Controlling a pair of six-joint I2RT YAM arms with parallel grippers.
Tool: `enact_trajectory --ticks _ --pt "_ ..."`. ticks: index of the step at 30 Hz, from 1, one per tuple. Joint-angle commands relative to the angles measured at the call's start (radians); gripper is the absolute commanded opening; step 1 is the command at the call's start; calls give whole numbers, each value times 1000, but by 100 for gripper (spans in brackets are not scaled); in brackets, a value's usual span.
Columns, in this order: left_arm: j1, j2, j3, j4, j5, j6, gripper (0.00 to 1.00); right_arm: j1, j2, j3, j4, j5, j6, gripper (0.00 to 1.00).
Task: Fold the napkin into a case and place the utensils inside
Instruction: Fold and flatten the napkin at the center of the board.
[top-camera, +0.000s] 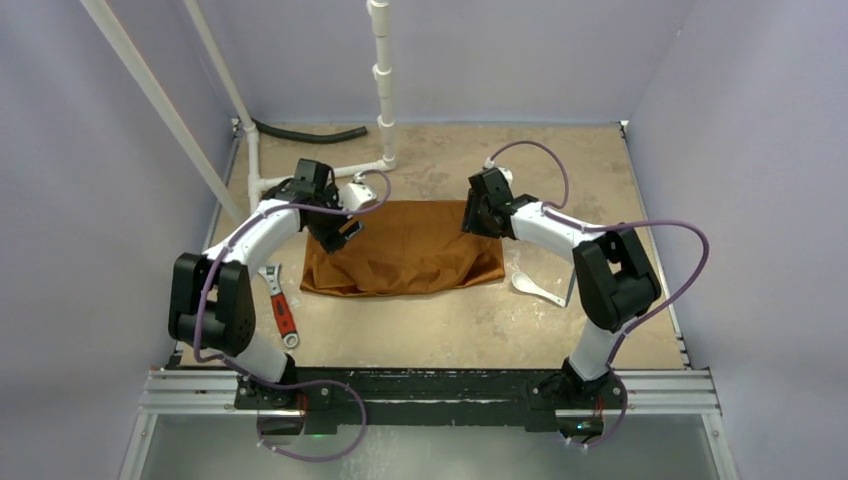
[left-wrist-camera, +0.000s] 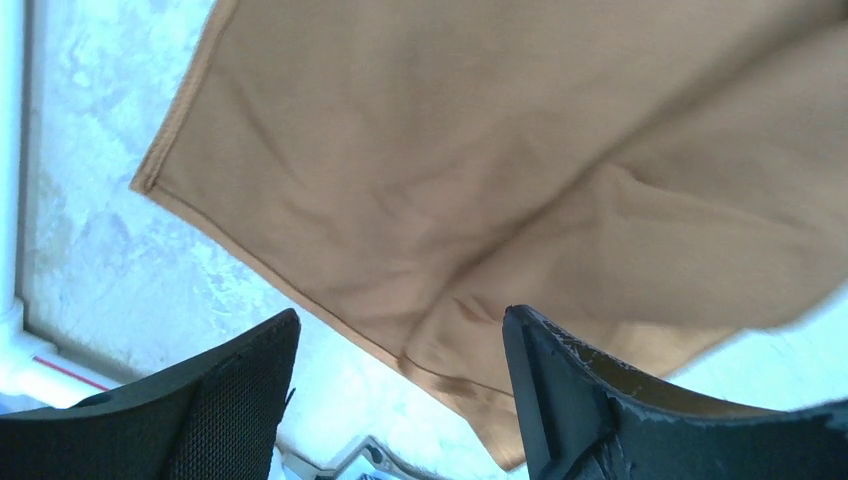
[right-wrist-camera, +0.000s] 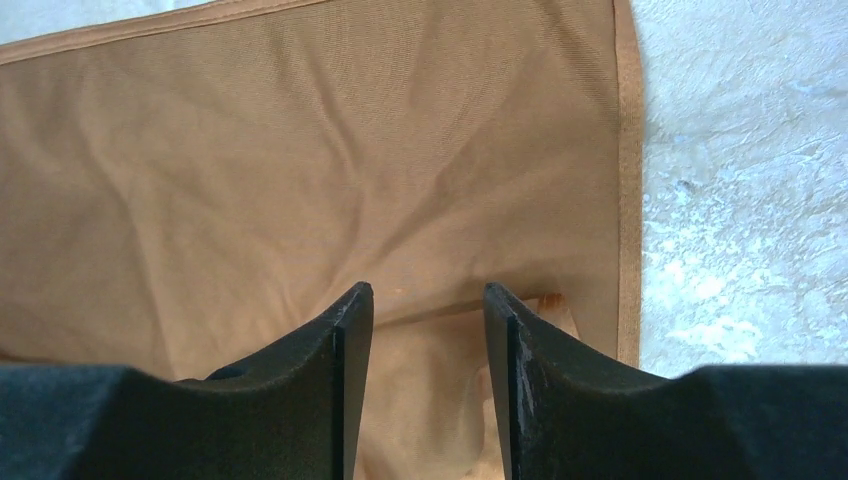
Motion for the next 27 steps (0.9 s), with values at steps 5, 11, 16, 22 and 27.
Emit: enact_trajectory --ticks 5,11,16,22,27 --pt "-141 -145 -107 -185 250 130 69 -3 -38 -26 55 86 -27 50" --pt "-344 -149 -175 -70 133 90 70 -3 -53 -66 73 68 -22 50" --pt "-410 -149 -177 13 37 88 73 -5 -55 -60 69 60 -31 51" --pt "-453 -112 -207 75 -22 99 66 -9 -67 -62 72 48 -35 52" --pt "-462 -90 -210 43 10 110 65 -26 -77 -65 78 32 -37 56"
